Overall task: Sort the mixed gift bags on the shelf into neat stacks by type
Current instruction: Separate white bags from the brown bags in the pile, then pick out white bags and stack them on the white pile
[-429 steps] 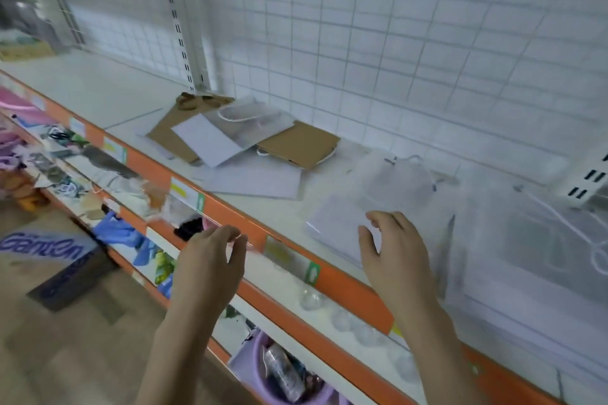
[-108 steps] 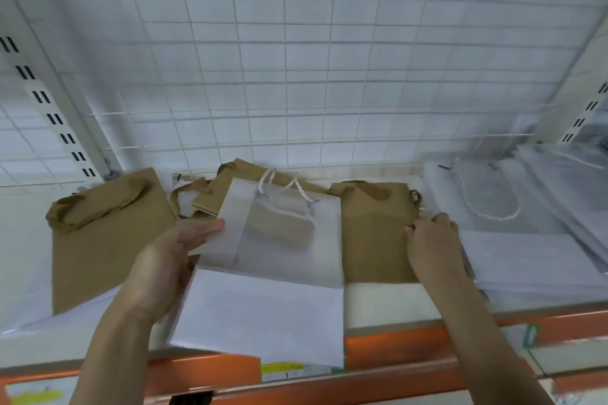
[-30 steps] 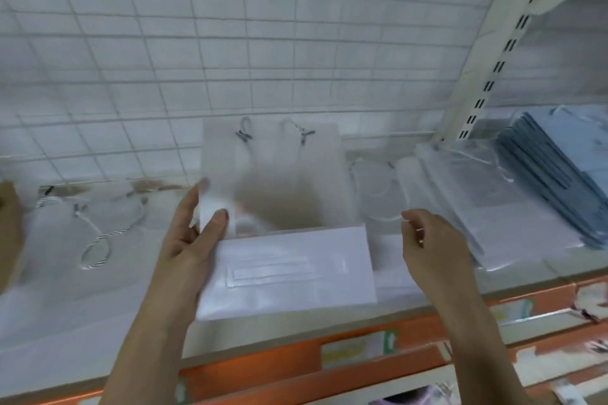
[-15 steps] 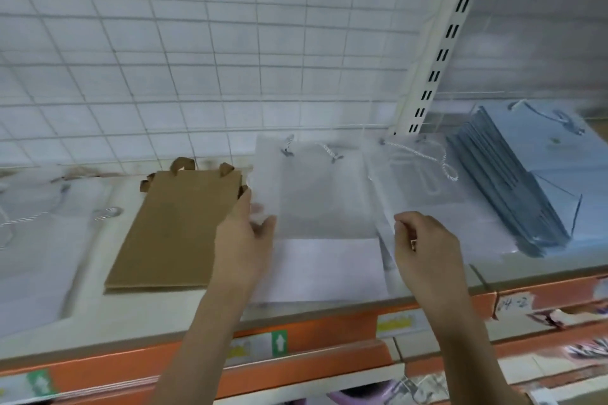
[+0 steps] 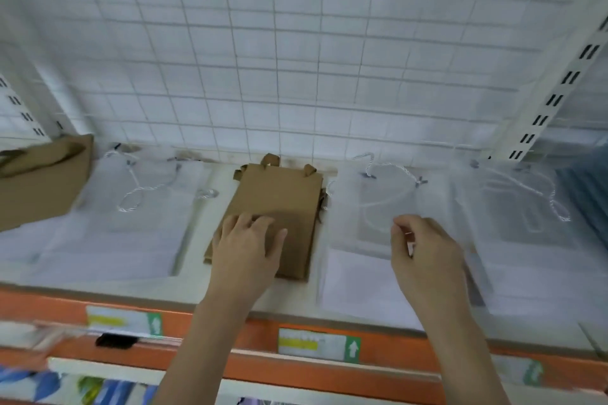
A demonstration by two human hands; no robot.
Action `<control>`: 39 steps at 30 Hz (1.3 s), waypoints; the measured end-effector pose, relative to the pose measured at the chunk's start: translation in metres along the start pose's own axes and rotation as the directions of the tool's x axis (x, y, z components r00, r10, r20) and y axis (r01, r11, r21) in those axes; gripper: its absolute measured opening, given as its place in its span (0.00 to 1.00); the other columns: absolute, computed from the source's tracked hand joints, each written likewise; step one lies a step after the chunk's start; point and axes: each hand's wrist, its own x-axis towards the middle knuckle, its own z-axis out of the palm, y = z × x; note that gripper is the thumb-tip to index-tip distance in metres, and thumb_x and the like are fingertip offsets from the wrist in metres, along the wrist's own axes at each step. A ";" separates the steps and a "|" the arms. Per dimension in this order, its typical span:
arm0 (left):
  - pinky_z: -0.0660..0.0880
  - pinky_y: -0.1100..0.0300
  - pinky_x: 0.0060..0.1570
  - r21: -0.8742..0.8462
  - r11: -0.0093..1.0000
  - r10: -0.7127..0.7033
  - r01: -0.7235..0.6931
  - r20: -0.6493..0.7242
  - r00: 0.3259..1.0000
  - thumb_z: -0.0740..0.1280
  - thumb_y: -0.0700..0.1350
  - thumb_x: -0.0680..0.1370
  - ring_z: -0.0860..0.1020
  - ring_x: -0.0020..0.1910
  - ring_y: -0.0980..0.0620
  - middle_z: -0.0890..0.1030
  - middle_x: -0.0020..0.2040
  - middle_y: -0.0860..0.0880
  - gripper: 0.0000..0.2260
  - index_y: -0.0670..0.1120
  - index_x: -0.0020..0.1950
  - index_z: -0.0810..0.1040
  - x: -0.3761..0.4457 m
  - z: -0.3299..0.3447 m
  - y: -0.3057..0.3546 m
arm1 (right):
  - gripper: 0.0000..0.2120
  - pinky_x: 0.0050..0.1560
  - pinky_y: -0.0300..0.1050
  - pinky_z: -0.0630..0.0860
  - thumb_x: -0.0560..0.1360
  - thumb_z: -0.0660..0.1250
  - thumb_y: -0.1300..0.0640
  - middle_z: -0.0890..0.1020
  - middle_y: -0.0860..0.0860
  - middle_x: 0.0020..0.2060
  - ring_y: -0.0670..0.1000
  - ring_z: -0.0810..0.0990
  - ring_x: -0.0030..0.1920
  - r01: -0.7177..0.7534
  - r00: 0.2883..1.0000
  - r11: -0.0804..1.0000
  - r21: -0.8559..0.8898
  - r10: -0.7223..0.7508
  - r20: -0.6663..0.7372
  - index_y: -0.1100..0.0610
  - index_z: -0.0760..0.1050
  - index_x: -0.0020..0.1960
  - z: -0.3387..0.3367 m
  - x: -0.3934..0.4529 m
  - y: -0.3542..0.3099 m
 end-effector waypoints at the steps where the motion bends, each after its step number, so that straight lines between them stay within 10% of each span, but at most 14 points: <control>1: 0.70 0.46 0.54 -0.003 1.000 -0.005 0.005 -0.032 0.999 0.64 0.51 0.77 0.74 0.56 0.40 0.80 0.54 0.45 0.13 0.45 0.55 0.80 -0.001 -0.006 -0.019 | 0.07 0.43 0.43 0.73 0.75 0.64 0.64 0.81 0.56 0.44 0.56 0.80 0.41 0.018 1.000 1.000 0.019 -0.018 0.013 0.62 0.79 0.50 0.009 0.000 -0.013; 16: 0.73 0.56 0.37 -0.140 0.980 -0.169 0.143 -0.203 0.964 0.66 0.41 0.73 0.77 0.37 0.39 0.80 0.38 0.42 0.06 0.39 0.43 0.81 0.006 -0.103 -0.289 | 0.10 0.49 0.45 0.73 0.77 0.62 0.56 0.80 0.54 0.47 0.52 0.78 0.45 0.095 0.945 0.979 0.182 -0.147 0.293 0.58 0.78 0.54 0.183 -0.041 -0.244; 25: 0.64 0.59 0.34 -0.183 0.983 -0.061 0.016 -0.240 0.969 0.65 0.40 0.73 0.70 0.30 0.46 0.70 0.30 0.51 0.06 0.40 0.39 0.80 0.027 -0.119 -0.339 | 0.50 0.63 0.53 0.63 0.61 0.64 0.26 0.65 0.62 0.64 0.62 0.64 0.65 -0.173 0.822 0.902 -0.396 0.353 0.446 0.63 0.60 0.66 0.200 -0.038 -0.277; 32: 0.72 0.55 0.33 -0.215 0.976 -0.017 -0.031 -0.216 0.976 0.68 0.37 0.74 0.74 0.33 0.44 0.77 0.34 0.45 0.03 0.40 0.41 0.80 0.033 -0.115 -0.352 | 0.45 0.41 0.46 0.75 0.48 0.67 0.25 0.78 0.56 0.44 0.56 0.78 0.45 -0.294 0.778 0.923 -0.246 0.381 0.500 0.62 0.71 0.47 0.202 -0.022 -0.269; 39: 0.62 0.69 0.29 -0.225 0.974 -0.062 0.017 -0.195 0.979 0.68 0.35 0.73 0.68 0.29 0.54 0.76 0.34 0.47 0.03 0.40 0.42 0.81 0.043 -0.115 -0.360 | 0.30 0.53 0.55 0.73 0.70 0.70 0.45 0.67 0.59 0.57 0.63 0.72 0.55 -0.278 0.919 0.954 -0.111 0.298 0.259 0.57 0.64 0.64 0.196 -0.028 -0.274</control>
